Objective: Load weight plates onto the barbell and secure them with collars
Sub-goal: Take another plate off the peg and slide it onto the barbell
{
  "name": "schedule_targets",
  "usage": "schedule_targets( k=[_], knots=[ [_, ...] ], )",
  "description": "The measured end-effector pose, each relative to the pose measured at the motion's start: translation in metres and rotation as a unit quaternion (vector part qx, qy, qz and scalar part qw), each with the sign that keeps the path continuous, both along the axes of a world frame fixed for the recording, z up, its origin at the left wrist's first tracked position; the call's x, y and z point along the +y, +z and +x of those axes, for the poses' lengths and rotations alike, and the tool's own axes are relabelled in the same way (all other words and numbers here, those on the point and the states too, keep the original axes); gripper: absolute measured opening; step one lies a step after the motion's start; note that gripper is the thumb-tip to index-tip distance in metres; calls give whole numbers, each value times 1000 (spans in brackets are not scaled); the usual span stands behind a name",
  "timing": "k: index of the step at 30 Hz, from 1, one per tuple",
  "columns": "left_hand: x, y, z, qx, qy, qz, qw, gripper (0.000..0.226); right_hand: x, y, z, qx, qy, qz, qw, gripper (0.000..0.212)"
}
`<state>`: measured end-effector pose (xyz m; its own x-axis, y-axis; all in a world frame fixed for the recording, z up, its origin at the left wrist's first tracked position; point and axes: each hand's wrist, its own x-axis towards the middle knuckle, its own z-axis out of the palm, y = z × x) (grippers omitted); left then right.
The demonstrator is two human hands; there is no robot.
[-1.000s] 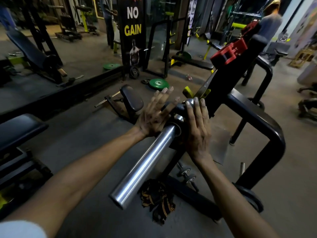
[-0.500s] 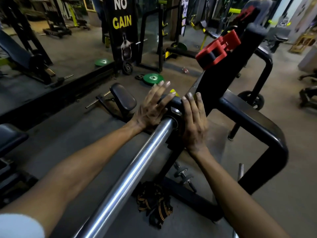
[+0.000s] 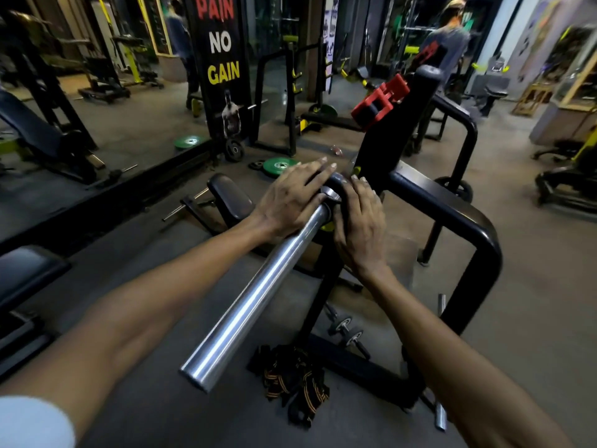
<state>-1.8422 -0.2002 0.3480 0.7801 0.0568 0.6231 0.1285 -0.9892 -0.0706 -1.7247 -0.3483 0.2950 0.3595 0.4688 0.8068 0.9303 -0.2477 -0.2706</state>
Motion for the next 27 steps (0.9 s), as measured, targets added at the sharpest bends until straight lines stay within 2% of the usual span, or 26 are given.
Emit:
schedule_targets(
  k=[5,10,13,21,27],
  knots=[
    [-35,12,-17,72,2,4,997,61,-47,3,-22,36,-28,-15,999,47],
    [-75,18,-13,180,7,2,984,69,-110,-15,-28,67,-68,-90,991,47],
    [-113,6,1,207,-1,-7,978,70,-152,-35,-23,85,-95,-125,984,47],
    [-190,-93,53,270,-24,-42,962,72,-239,-93,20,167,-129,-152,966,41],
    [-232,-177,125,323,-36,-100,941,75,-282,-152,81,244,-143,-179,942,38]
  ],
)
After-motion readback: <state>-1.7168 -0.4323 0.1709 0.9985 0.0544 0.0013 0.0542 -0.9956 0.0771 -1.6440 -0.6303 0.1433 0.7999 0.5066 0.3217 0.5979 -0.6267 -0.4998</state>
